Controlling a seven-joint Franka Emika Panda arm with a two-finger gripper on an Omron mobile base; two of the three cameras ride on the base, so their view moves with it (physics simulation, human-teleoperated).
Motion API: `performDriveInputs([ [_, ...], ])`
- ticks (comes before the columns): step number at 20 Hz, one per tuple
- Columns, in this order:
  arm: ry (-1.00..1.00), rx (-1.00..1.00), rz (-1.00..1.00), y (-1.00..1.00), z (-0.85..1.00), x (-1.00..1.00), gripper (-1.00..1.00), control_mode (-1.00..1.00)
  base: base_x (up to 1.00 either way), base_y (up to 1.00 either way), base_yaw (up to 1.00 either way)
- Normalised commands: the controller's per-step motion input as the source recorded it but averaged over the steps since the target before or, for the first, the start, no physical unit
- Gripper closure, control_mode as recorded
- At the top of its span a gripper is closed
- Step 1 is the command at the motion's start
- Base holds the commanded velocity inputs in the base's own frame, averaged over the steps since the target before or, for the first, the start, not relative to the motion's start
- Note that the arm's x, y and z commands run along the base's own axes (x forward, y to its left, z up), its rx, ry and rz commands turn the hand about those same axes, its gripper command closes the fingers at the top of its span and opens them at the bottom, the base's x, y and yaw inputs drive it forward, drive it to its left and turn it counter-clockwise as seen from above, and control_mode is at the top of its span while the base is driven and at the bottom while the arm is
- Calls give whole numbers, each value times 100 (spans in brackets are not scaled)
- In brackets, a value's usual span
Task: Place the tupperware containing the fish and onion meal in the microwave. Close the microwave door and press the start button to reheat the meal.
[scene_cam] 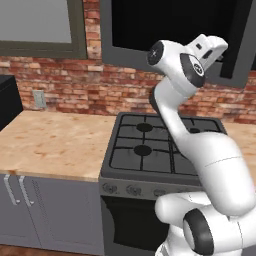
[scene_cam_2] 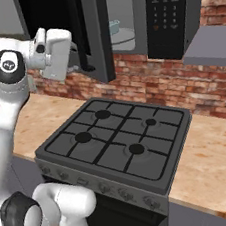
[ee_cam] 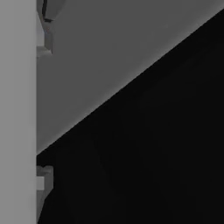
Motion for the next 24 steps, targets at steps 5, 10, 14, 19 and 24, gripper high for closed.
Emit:
performDriveInputs([
  [5,-23,13,56,-33,0,69,-100,-100,0,0,0],
  [10,-17,7,56,-19,-6,83,-100,-100,0,0,0],
  [14,-10,0,49,-10,-14,98,-100,-100,0,0,0],
  [19,0,0,33,0,-3,100,-100,-100,0,0,0],
  [24,1,-3,16,0,11,96,-100,-100,0,0,0],
])
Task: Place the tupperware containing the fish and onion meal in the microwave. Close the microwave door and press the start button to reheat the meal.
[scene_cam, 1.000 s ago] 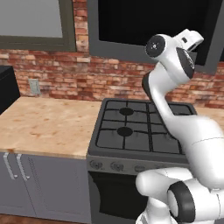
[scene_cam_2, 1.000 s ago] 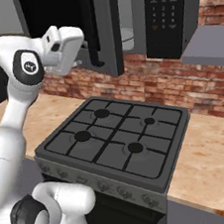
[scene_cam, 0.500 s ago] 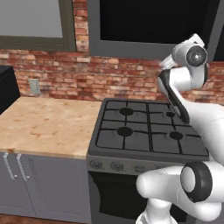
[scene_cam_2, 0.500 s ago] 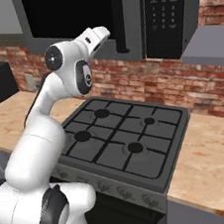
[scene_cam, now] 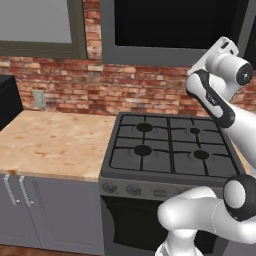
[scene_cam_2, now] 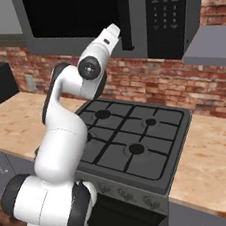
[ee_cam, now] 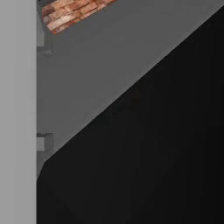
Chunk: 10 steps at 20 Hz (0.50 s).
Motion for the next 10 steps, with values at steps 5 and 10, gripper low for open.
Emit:
performDriveInputs([
  [5,7,-14,2,13,37,65,-100,-100,0,0,0],
  [10,14,-26,0,33,58,21,-100,-100,0,0,0],
])
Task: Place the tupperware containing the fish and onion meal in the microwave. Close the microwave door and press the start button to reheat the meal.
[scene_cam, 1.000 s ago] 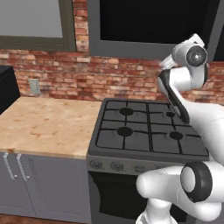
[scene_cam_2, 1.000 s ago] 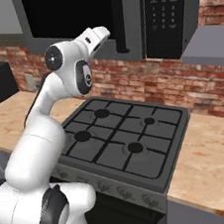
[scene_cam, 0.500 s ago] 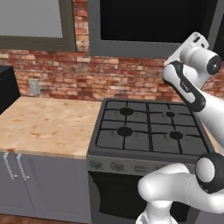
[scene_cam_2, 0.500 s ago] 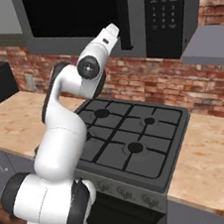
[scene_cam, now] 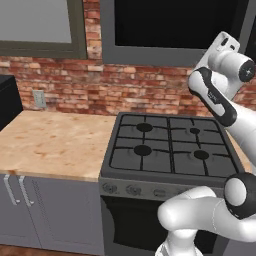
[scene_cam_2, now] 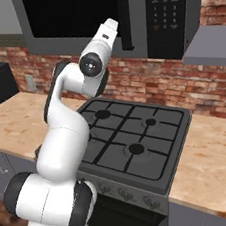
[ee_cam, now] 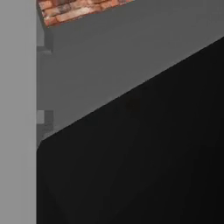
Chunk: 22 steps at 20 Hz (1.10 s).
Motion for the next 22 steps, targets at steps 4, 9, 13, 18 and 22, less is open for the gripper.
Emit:
performDriveInputs([
  [4,19,-30,-4,34,74,3,-100,-100,0,0,0],
  [9,16,-24,-7,7,63,-17,-100,-100,0,0,0],
  [13,1,-12,-2,0,41,-68,-100,-100,0,0,0],
  [18,-8,-3,0,-20,14,-96,-100,-100,0,0,0],
  [22,-24,2,0,-58,0,-100,-100,-100,0,0,0],
])
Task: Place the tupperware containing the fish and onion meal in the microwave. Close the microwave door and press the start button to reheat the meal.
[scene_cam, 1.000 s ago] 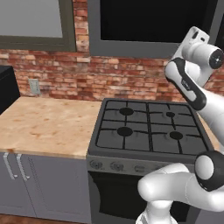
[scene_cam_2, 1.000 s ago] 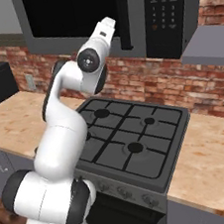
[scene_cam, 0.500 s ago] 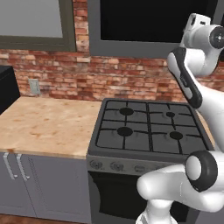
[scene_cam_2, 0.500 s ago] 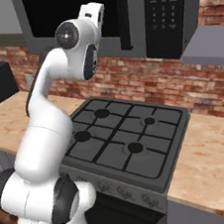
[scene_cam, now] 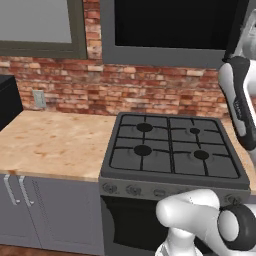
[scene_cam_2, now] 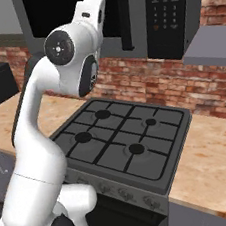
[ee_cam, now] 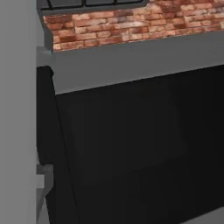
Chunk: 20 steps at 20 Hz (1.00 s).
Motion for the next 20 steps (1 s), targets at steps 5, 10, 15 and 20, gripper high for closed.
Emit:
performDriveInputs([
  [5,-18,9,0,-75,0,-78,-100,-100,0,0,0],
  [10,-1,8,0,-68,0,-9,-100,-100,0,0,0],
  [15,0,5,0,-61,0,-2,-100,-100,0,0,0],
  [20,1,4,0,-60,0,-6,100,-100,0,0,0],
])
